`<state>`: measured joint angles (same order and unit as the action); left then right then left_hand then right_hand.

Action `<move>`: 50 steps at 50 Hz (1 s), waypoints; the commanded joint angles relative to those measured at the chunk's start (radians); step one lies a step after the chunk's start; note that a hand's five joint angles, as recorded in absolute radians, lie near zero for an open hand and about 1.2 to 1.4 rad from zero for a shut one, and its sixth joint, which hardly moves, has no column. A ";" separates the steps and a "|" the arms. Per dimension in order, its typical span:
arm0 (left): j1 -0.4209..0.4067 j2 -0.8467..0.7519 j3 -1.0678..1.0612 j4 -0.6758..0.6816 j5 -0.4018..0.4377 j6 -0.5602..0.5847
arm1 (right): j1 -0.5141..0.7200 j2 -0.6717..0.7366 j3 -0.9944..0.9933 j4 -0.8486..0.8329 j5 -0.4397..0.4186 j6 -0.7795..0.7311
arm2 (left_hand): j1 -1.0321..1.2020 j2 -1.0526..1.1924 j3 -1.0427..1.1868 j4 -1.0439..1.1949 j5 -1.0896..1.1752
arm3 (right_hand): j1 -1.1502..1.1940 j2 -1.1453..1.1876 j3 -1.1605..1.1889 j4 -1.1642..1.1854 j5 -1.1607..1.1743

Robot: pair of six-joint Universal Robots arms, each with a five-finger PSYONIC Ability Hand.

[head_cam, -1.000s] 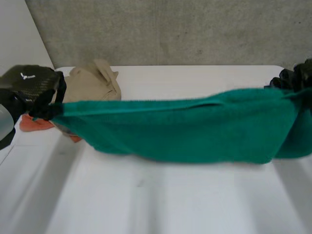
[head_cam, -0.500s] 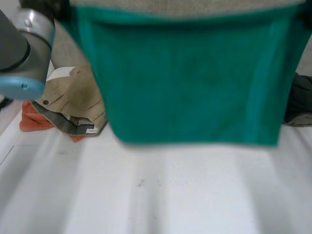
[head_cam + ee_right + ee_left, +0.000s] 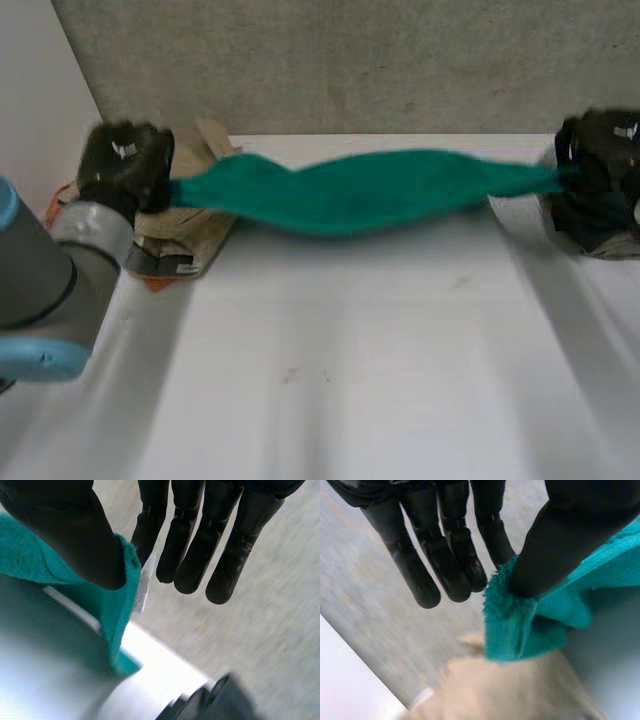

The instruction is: Fold the laundry.

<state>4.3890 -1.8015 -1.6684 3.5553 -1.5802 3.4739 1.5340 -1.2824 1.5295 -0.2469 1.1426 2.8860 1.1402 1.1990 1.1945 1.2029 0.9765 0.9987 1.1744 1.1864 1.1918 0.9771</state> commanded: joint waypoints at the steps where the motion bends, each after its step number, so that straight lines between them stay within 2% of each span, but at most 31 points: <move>1: -0.005 0.031 -0.221 -0.142 0.071 0.026 | -0.124 -0.045 0.133 0.239 -0.121 -0.189 | 0.256 0.197 0.202 0.193 0.245 | 0.398 0.222 0.210 0.204 0.245; 4: 0.004 0.068 -0.251 -0.260 0.088 0.062 | -0.187 -0.064 0.149 0.403 -0.121 -0.357 | 0.256 0.197 0.202 0.193 0.245 | 0.398 0.222 0.210 0.204 0.245; 5: 0.012 0.099 -0.267 -0.359 0.092 0.101 | -0.204 -0.074 0.149 0.463 -0.121 -0.411 | 0.256 0.197 0.202 0.193 0.245 | 0.398 0.222 0.210 0.204 0.245; 6: 0.015 0.111 -0.274 -0.403 0.094 0.118 | -0.216 -0.081 0.147 0.515 -0.119 -0.457 | 0.256 0.197 0.202 0.193 0.245 | 0.398 0.222 0.210 0.204 0.245; 7: 0.020 0.125 -0.280 -0.446 0.092 0.138 | -0.247 -0.103 0.140 0.644 -0.118 -0.569 | 0.256 0.197 0.202 0.193 0.245 | 0.398 0.222 0.210 0.204 0.245; 12: 0.043 0.256 -0.318 -0.769 0.097 0.292 | -0.379 -0.169 0.146 0.980 -0.132 -0.862 | 0.256 0.197 0.202 0.193 0.245 | 0.398 0.222 0.210 0.204 0.245; 14: 0.044 0.283 -0.318 -0.805 0.101 0.315 | -0.414 -0.178 0.158 1.056 -0.144 -0.948 | 0.256 0.197 0.202 0.193 0.245 | 0.398 0.222 0.210 0.204 0.245; 16: 0.043 0.301 -0.309 -0.785 0.120 0.320 | -0.429 -0.178 0.169 1.052 -0.161 -0.953 | 0.256 0.197 0.202 0.193 0.245 | 0.398 0.222 0.210 0.204 0.245; 20: 0.037 0.294 -0.297 -0.696 0.129 0.317 | -0.428 -0.175 0.204 0.967 -0.202 -0.909 | 0.256 0.197 0.202 0.193 0.245 | 0.398 0.222 0.210 0.204 0.245; 25: 0.029 0.193 -0.258 -0.566 0.123 0.313 | -0.402 -0.146 0.215 0.835 -0.199 -0.860 | 0.256 0.197 0.202 0.193 0.245 | 0.398 0.222 0.210 0.204 0.245; 30: -0.009 0.100 -0.188 -0.486 0.121 0.310 | -0.305 -0.045 0.163 0.729 -0.196 -0.774 | 0.256 0.197 0.202 0.193 0.245 | 0.398 0.222 0.210 0.204 0.245; 36: -0.025 -0.025 -0.039 -0.319 0.094 0.304 | -0.170 0.046 0.057 0.626 -0.156 -0.659 | 0.256 0.197 0.202 0.193 0.245 | 0.398 0.222 0.210 0.204 0.245; 40: -0.029 -0.105 0.139 -0.225 0.052 0.304 | -0.077 0.104 -0.104 0.511 -0.092 -0.524 | 0.256 0.197 0.202 0.193 0.245 | 0.398 0.222 0.210 0.204 0.245; 43: -0.051 -0.148 0.322 -0.178 0.037 0.303 | -0.011 0.118 -0.264 0.384 -0.005 -0.364 | 0.256 0.197 0.202 0.193 0.245 | 0.398 0.222 0.210 0.204 0.245; 44: -0.057 -0.163 0.420 -0.153 0.035 0.303 | 0.021 0.115 -0.352 0.280 0.069 -0.267 | 0.256 0.197 0.202 0.193 0.245 | 0.398 0.222 0.210 0.204 0.245; 49: -0.060 -0.191 0.672 -0.027 0.031 0.277 | 0.057 0.092 -0.446 0.025 0.187 -0.111 | 0.256 0.197 0.202 0.193 0.245 | 0.398 0.222 0.210 0.204 0.245; 50: -0.054 -0.190 0.700 -0.003 0.026 0.266 | 0.058 0.069 -0.446 -0.076 0.221 -0.067 | 0.256 0.197 0.202 0.193 0.245 | 0.398 0.222 0.210 0.204 0.245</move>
<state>4.3377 -1.9643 -1.2526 3.4166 -1.5434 3.7731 1.5515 -1.1687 1.1974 0.0154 1.2092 2.6115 1.1402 1.1990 1.1948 1.2029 0.9765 1.0004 1.1795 1.1868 1.1919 0.9771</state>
